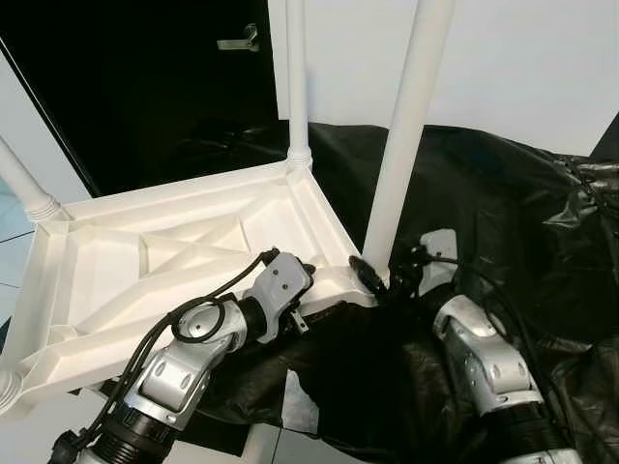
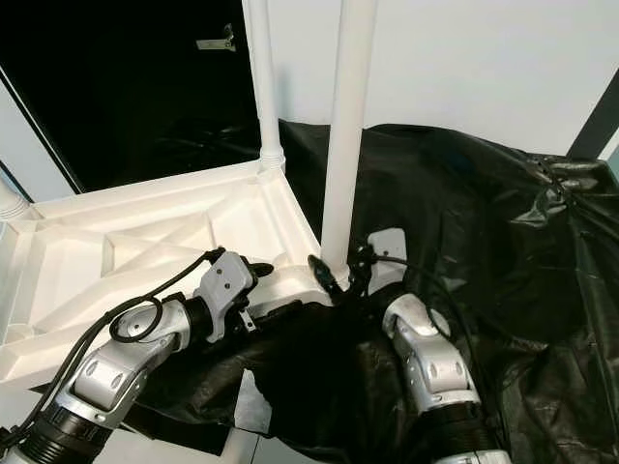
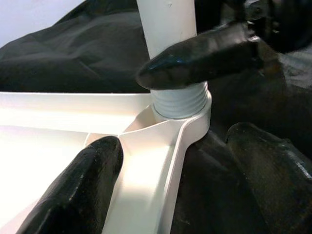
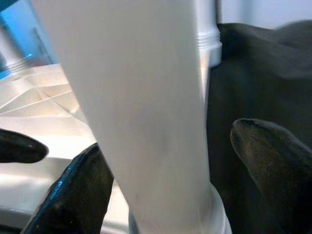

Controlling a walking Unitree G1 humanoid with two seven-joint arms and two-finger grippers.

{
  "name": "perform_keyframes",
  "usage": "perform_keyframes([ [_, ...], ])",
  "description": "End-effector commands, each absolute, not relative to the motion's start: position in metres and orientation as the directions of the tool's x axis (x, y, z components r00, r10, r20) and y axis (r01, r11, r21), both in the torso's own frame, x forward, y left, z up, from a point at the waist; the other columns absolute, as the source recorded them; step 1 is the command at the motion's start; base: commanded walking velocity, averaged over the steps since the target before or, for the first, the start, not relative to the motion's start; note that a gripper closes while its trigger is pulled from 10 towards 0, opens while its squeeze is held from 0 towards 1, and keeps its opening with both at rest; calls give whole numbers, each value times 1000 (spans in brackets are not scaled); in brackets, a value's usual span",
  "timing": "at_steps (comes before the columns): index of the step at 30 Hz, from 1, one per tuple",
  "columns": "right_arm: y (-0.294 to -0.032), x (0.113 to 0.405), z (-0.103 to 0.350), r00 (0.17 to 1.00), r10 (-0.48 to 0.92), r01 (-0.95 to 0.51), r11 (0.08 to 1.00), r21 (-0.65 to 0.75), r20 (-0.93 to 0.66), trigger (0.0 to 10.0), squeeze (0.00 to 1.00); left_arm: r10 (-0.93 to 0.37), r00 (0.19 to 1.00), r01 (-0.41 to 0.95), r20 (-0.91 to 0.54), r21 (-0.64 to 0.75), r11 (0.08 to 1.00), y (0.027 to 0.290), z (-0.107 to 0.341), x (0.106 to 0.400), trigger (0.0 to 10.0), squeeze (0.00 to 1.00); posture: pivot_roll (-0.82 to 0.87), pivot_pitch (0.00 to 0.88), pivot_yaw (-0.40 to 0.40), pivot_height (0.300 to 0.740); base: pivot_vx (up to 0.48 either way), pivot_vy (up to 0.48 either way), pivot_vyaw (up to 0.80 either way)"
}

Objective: Building children table

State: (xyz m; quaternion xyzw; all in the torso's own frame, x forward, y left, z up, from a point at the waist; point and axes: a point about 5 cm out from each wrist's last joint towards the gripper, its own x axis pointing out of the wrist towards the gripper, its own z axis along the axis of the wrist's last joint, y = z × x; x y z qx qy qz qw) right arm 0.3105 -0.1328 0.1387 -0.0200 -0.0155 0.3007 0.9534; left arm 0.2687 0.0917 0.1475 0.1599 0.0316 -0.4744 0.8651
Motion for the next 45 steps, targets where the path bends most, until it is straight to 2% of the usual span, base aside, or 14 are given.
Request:
perform_keyframes([
  [1, -128, 316, 137, 774, 633, -632, 772, -69, -2, 10000, 0, -829, 515, 851, -217, 246, 464, 93, 149, 268, 10000, 0, 20, 0, 10, 740, 0, 0, 0],
  [6, -121, 324, 138, 721, 692, -692, 714, -107, -40, 10000, 0, -830, 515, 850, -213, 249, 464, 92, 151, 269, 10000, 0, 35, 0, 0, 740, 0, 0, 0],
  [7, -119, 326, 138, 699, 713, -714, 692, -110, -54, 7765, 0, -830, 517, 849, -212, 251, 465, 92, 151, 270, 10000, 0, 43, 0, -5, 740, 0, 0, 0],
  [8, -119, 326, 138, 699, 713, -714, 692, -110, -54, 7765, 0, -830, 517, 849, -212, 251, 465, 92, 151, 270, 10000, 0, 43, 0, -5, 740, 0, 0, 0],
  [9, -118, 327, 137, 681, 729, -731, 673, -116, -66, 549, 0, -828, 520, 847, -211, 252, 468, 92, 151, 270, 10000, 0, 50, 0, -10, 740, 0, 0, 0],
  [10, -117, 328, 135, 668, 739, -743, 658, -123, -83, 0, 0, -826, 523, 845, -210, 253, 471, 93, 152, 270, 10000, 0, 55, 0, -14, 740, 0, 0, 0],
  [19, -127, 333, 127, 687, 716, -727, 675, -125, -127, 0, 0, -814, 540, 835, -212, 255, 487, 96, 151, 270, 10000, 0, 53, 0, -15, 740, 0, 0, 0],
  [20, -128, 333, 126, 703, 701, -711, 693, -116, -123, 549, 0, -815, 540, 836, -212, 254, 487, 95, 150, 269, 10000, 0, 49, 0, -14, 740, 0, 0, 0],
  [21, -128, 332, 126, 716, 688, -698, 707, -113, -120, 7216, 0, -816, 537, 838, -214, 250, 485, 95, 150, 269, 10000, 0, 48, 0, -11, 740, 0, 0, 0],
  [22, -128, 332, 126, 716, 688, -698, 707, -113, -120, 7216, 0, -816, 537, 838, -214, 250, 485, 95, 150, 269, 10000, 0, 48, 0, -11, 740, 0, 0, 0],
  [23, -128, 332, 126, 724, 681, -690, 715, -110, -111, 10000, 0, -817, 535, 839, -215, 250, 484, 94, 150, 269, 10000, 0, 48, 0, -11, 740, 0, 0, 0],
  [31, -121, 325, 126, 760, 647, -650, 753, -98, -62, 10000, 0, -818, 527, 844, -230, 253, 473, 97, 150, 270, 10000, 0, 38, 0, 14, 740, 0, 0, 0],
  [42, -112, 308, 122, 931, 366, -366, 929, -56, 0, 10000, 0, -820, 513, 852, -253, 269, 450, 101, 151, 269, 10000, 0, 5, 0, 27, 740, 0, 0, 0],
  [45, -110, 305, 121, 947, 321, -321, 946, -50, 2, 10000, 0, -822, 511, 853, -252, 270, 447, 101, 153, 269, 10000, 0, 0, 0, 31, 740, 0, 0, 0],
])
